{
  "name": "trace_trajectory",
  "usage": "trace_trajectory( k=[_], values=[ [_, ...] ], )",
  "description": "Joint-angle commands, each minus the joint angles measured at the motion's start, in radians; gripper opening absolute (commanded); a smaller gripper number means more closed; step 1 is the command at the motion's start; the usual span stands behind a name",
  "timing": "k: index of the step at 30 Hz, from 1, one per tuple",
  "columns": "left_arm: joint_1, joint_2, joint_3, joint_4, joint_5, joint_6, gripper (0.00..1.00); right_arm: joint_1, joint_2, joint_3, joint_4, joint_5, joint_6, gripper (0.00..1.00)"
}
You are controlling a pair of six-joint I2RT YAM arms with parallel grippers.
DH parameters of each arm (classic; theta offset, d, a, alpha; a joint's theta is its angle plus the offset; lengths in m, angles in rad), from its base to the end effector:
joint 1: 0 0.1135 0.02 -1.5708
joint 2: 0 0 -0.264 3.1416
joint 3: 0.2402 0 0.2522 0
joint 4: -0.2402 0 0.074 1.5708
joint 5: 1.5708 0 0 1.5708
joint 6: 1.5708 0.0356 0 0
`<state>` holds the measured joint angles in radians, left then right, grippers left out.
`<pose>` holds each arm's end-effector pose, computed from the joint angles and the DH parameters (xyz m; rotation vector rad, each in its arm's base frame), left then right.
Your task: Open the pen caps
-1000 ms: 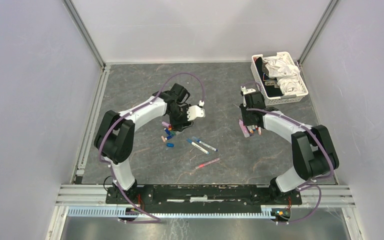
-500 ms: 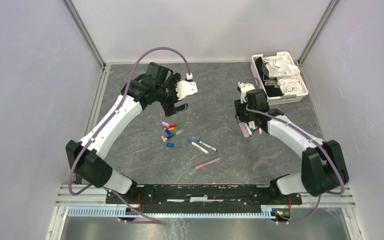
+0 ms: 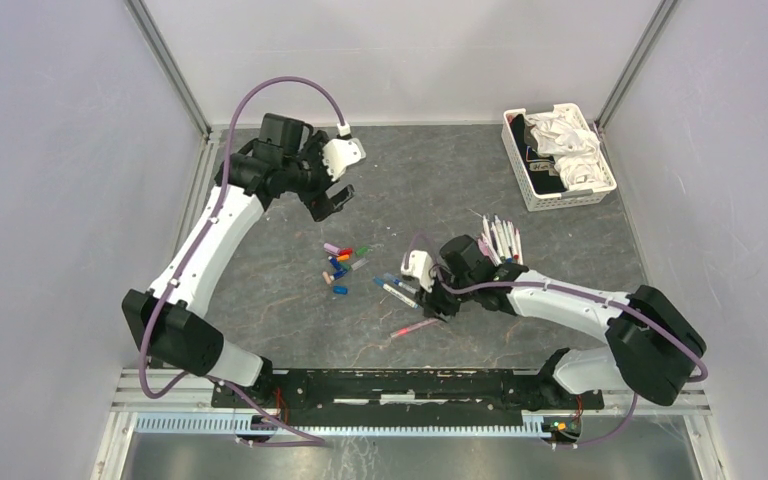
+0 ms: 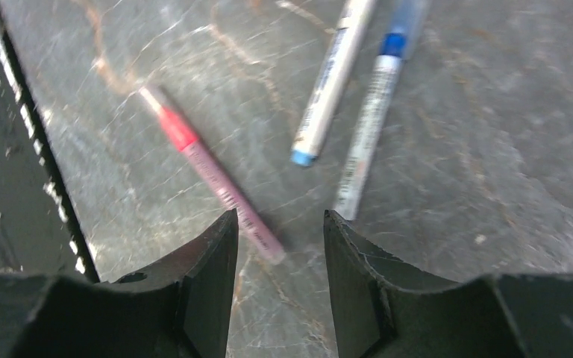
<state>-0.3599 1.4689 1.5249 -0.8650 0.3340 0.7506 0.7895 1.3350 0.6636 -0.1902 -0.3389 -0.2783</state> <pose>0.2848 -0.1196 0.3719 1.3602 1.8947 -0.2039 0.1729 0.1912 0.1831 -1.3886 2.0421 0.6387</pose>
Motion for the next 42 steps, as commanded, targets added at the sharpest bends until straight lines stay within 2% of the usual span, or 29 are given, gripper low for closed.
trace_trajectory(
  k=[1,13,24,28,29,35,42],
  values=[
    [0.029,-0.047,0.022,0.038,0.026,-0.059,1.0,0.047,-0.006,-0.014,0.017,-0.067,-0.148,0.51],
    [0.038,-0.089,-0.013,0.046,0.01,-0.066,1.0,0.096,0.122,0.021,0.017,0.03,-0.202,0.49],
    [0.041,-0.112,-0.017,0.03,0.091,-0.042,1.0,0.137,0.134,-0.011,0.023,0.014,-0.178,0.16],
    [0.041,-0.134,-0.047,-0.022,0.16,0.039,1.0,0.138,0.121,0.006,0.014,-0.052,-0.157,0.01],
    [0.041,-0.14,-0.062,-0.035,0.173,0.065,1.0,0.138,0.114,0.01,0.014,-0.066,-0.152,0.0],
    [0.041,-0.158,-0.133,-0.176,0.265,0.234,1.0,0.126,0.066,0.086,-0.006,-0.174,-0.069,0.0],
    [0.029,-0.157,-0.205,-0.35,0.39,0.481,0.89,0.041,0.137,0.257,-0.086,-0.283,0.113,0.0]
  ],
)
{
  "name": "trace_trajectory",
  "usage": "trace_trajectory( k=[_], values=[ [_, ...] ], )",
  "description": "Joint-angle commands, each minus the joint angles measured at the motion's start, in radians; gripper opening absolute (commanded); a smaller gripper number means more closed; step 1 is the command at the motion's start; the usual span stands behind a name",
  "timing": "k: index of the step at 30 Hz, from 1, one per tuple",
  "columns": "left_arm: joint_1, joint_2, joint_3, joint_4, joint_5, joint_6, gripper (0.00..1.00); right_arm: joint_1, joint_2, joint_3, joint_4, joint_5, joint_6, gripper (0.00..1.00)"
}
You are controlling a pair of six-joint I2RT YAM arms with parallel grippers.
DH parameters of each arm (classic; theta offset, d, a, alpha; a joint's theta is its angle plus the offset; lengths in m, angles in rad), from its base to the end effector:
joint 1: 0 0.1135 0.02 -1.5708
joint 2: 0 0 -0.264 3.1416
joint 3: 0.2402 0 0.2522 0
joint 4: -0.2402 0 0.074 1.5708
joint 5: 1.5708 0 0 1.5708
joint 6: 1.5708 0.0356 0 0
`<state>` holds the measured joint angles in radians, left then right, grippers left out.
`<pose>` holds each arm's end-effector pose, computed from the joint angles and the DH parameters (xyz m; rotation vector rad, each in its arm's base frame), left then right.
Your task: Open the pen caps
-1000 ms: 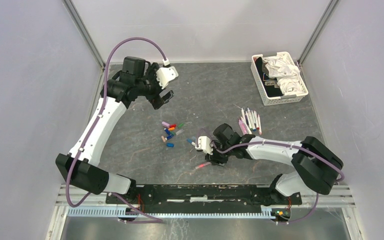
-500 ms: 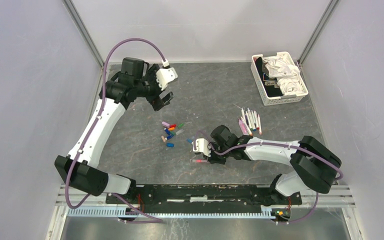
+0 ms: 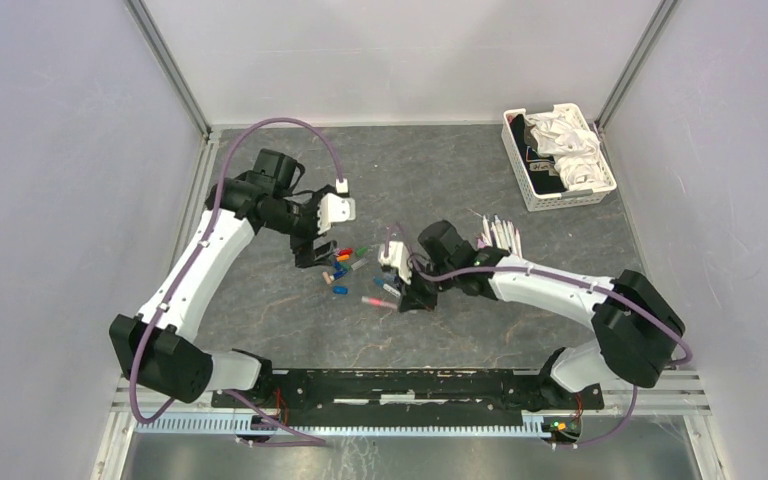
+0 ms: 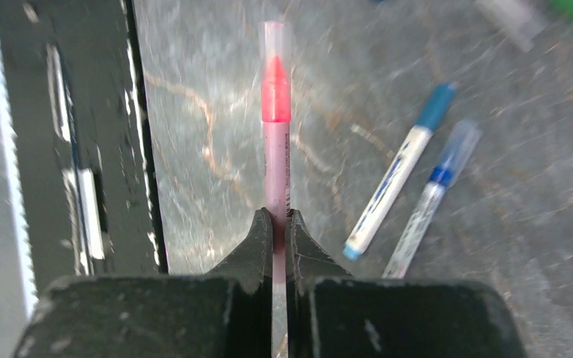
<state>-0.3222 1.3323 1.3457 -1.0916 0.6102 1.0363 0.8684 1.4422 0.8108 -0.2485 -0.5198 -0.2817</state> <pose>0.2312 -0.0987 0.3424 1.6774 1.7710 -0.5038 0.1714 0.2298 0.1983 -1.5507 1.9555 0.8909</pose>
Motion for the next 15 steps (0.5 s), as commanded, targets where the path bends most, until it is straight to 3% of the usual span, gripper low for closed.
trace_trajectory(
  k=[1,5,12,15],
  values=[
    [-0.015,-0.022,-0.038,-0.131,0.116,0.217,0.88,-0.043,0.045,0.134,-0.044,-0.118,0.124,0.0],
    [-0.058,-0.043,-0.097,-0.142,0.125,0.291,0.87,-0.057,0.09,0.208,-0.065,-0.175,0.159,0.0],
    [-0.142,-0.096,-0.197,-0.025,0.067,0.253,0.88,-0.091,0.147,0.289,-0.039,-0.309,0.247,0.0],
    [-0.182,-0.096,-0.212,-0.001,0.049,0.244,0.82,-0.097,0.17,0.312,-0.023,-0.359,0.28,0.0]
  ],
)
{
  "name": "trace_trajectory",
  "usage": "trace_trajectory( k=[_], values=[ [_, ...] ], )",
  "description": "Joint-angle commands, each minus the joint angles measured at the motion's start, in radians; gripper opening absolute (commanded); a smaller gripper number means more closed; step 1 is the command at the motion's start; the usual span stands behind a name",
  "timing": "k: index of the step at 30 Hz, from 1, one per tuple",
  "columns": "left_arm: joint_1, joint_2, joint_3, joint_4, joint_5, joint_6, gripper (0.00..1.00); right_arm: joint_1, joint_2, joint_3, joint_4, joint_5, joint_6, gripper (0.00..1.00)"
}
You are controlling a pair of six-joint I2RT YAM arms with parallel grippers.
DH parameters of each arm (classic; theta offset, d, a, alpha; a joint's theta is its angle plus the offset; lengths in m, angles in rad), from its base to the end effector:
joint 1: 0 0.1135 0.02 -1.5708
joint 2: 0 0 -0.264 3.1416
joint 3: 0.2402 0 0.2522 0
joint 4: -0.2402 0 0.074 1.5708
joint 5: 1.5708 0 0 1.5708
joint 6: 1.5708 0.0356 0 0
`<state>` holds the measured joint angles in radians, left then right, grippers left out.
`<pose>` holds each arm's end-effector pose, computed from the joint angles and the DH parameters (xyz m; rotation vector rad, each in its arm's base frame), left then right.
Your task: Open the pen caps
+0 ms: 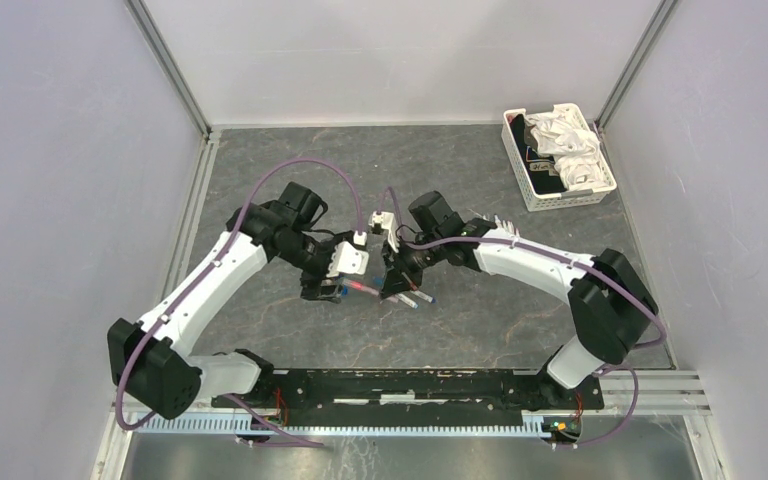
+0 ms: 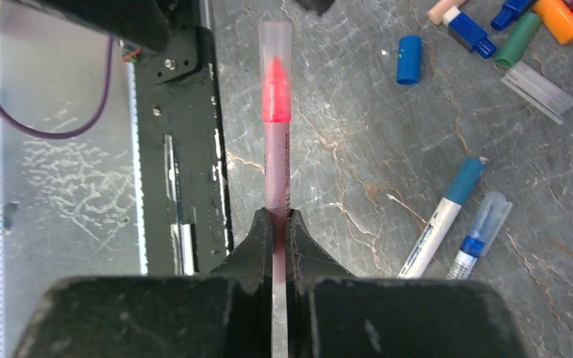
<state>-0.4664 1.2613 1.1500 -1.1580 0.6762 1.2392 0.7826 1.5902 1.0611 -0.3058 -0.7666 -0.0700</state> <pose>0.1864 -0.1188 0.3002 1.9968 1.5646 -0.6800 0.2192 0.2528 0.2317 -1.3492 2.0570 1.2455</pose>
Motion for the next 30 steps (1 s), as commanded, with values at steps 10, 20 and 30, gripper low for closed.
trace_trajectory(
  k=[10,20,30],
  values=[
    [-0.127,0.015,-0.026,0.122,-0.124,0.015,0.55,-0.021,0.05,0.126,-0.033,-0.152,0.078,0.0],
    [-0.189,0.046,-0.025,0.189,-0.285,-0.036,0.13,-0.028,0.045,0.118,-0.054,-0.157,0.05,0.0],
    [-0.202,0.047,0.003,0.175,-0.257,-0.064,0.02,-0.024,0.103,0.063,0.203,-0.198,0.26,0.51]
  ],
)
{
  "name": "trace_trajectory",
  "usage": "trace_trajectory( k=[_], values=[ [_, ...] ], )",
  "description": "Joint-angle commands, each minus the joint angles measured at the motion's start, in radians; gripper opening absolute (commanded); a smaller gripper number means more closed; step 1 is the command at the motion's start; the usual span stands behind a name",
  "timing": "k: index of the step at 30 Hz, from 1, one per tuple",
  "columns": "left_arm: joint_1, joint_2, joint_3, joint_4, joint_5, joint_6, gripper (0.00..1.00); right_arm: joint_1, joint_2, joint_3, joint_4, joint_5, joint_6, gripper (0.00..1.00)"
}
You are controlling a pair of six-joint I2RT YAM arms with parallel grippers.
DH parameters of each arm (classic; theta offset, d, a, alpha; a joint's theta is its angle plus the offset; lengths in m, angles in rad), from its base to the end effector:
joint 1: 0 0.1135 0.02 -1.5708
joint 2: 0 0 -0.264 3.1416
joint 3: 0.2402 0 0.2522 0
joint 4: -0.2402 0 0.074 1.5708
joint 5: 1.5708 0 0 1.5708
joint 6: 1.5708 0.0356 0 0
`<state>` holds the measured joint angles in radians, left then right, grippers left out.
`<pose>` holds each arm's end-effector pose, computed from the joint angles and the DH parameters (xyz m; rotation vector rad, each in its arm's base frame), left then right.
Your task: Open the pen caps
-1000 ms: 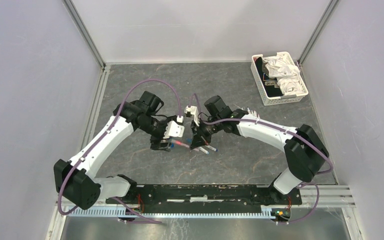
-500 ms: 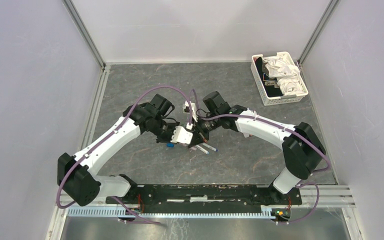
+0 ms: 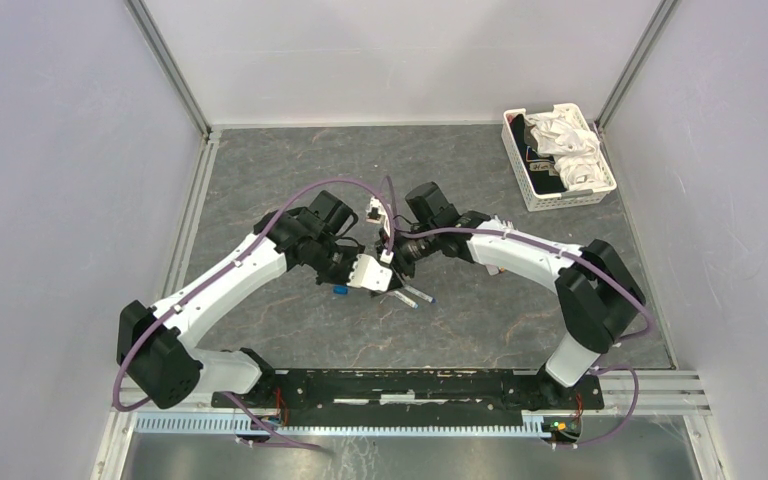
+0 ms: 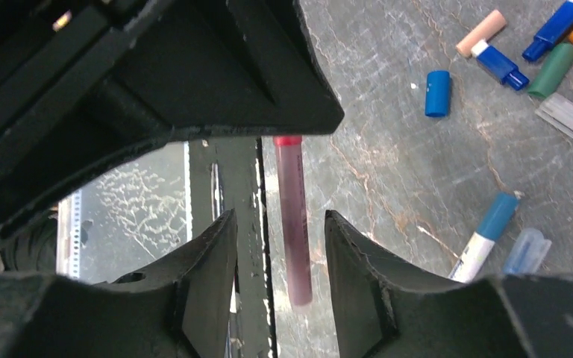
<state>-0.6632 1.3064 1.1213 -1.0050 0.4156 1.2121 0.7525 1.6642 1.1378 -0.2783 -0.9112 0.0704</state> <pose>0.1822 -0.1606 0.2833 2.1910 1.4751 -0.3978 0.2385 0.2618 0.2361 -1.2495 2.1037 1.4649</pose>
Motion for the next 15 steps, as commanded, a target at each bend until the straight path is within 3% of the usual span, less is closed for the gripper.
trace_trajectory(
  k=[1,6,11,15],
  values=[
    [-0.006,0.002,0.038,0.022,0.01,-0.039,0.02,0.006,0.038,-0.014,0.205,-0.054,0.148,0.51],
    [-0.009,0.002,0.05,0.016,0.023,-0.042,0.02,0.006,0.076,-0.008,0.271,-0.059,0.23,0.4],
    [-0.009,0.003,0.039,0.007,0.018,-0.027,0.02,-0.009,0.068,-0.037,0.253,-0.037,0.21,0.0],
    [0.009,0.012,0.029,0.0,-0.074,0.002,0.02,-0.05,0.023,-0.09,0.119,0.031,0.118,0.0]
  ],
)
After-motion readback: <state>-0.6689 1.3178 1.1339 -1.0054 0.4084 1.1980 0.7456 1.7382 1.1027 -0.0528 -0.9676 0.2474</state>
